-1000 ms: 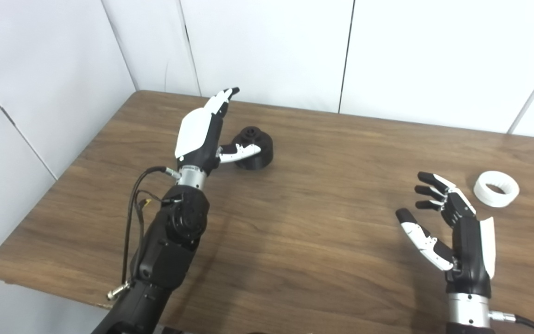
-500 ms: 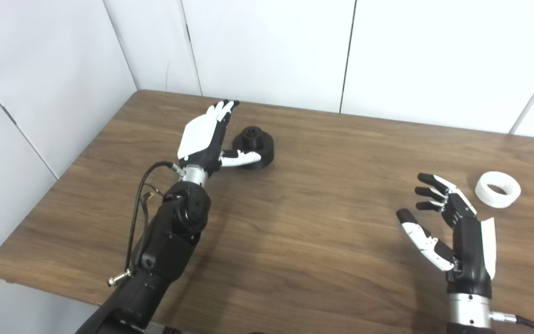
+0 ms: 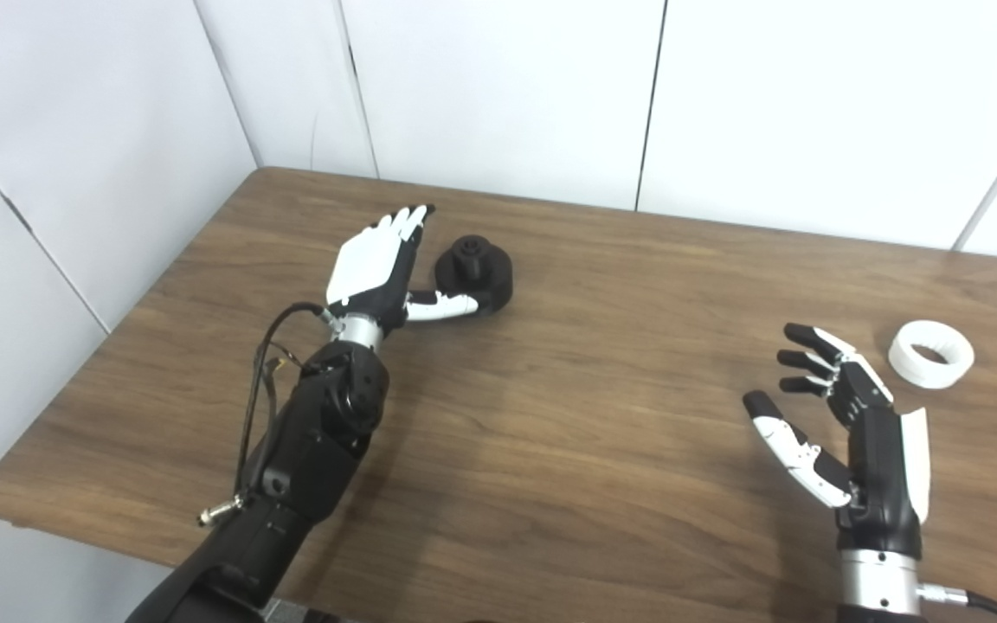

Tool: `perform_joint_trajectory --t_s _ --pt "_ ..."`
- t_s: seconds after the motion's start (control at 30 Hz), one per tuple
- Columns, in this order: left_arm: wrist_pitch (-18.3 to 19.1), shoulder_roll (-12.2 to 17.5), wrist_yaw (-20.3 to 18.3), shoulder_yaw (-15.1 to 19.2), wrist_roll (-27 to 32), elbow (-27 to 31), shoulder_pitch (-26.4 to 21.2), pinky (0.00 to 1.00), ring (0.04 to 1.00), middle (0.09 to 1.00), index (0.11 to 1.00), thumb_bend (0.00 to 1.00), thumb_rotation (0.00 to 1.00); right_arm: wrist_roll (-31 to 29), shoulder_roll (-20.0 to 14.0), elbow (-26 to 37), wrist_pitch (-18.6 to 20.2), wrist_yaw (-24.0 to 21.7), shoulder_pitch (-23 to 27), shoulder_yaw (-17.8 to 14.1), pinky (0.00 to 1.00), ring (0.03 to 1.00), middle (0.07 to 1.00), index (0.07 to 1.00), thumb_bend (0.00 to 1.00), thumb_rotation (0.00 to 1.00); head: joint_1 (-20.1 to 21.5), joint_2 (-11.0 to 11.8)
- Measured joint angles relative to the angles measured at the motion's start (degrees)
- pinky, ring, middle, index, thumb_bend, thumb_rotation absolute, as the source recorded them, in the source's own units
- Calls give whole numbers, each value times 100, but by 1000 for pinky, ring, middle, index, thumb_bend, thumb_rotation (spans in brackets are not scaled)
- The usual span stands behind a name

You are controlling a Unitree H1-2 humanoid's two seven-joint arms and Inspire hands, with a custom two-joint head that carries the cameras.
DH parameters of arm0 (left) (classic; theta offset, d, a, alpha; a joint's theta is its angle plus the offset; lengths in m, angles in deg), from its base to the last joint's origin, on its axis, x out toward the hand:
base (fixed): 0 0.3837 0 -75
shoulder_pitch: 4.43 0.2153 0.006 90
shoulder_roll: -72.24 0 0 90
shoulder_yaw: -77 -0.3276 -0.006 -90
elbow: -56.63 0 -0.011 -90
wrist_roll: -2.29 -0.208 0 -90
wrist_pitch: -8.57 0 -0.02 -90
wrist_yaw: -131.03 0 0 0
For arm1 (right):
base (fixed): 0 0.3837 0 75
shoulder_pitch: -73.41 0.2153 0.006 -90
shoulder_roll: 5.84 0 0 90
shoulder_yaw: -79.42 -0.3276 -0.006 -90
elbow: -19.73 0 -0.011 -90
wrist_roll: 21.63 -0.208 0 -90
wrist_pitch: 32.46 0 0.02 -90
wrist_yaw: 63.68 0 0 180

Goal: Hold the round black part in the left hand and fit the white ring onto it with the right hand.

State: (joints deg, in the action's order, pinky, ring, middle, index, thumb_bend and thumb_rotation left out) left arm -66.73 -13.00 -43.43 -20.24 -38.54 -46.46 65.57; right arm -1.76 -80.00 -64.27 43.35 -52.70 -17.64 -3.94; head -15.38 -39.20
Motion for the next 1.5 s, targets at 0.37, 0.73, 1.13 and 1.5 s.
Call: perform_joint_trajectory --t_s 0.37,0.73,1.13,1.5 --pt "209 20 -45 -267 -118 -281 -108 995 1000 1000 931 1000 562 46 -2 29 70 -19 -20 -28 603 717 778 743 641 414 26 -35" --pt "202 27 -30 -326 -103 -639 -219 1000 1000 1000 917 1000 551 59 -10 55 100 -73 -39 -39 598 712 779 745 641 431 44 -53" --pt "-164 -58 385 -283 133 -1032 -417 1000 1000 1000 756 978 392 72 -17 84 101 -112 -65 -74 596 707 774 743 641 420 44 -79" --pt "-688 -120 814 -242 411 -1280 -476 1000 1000 1000 706 963 345 79 -21 140 163 -125 -98 -98 593 709 774 742 634 413 53 -114"
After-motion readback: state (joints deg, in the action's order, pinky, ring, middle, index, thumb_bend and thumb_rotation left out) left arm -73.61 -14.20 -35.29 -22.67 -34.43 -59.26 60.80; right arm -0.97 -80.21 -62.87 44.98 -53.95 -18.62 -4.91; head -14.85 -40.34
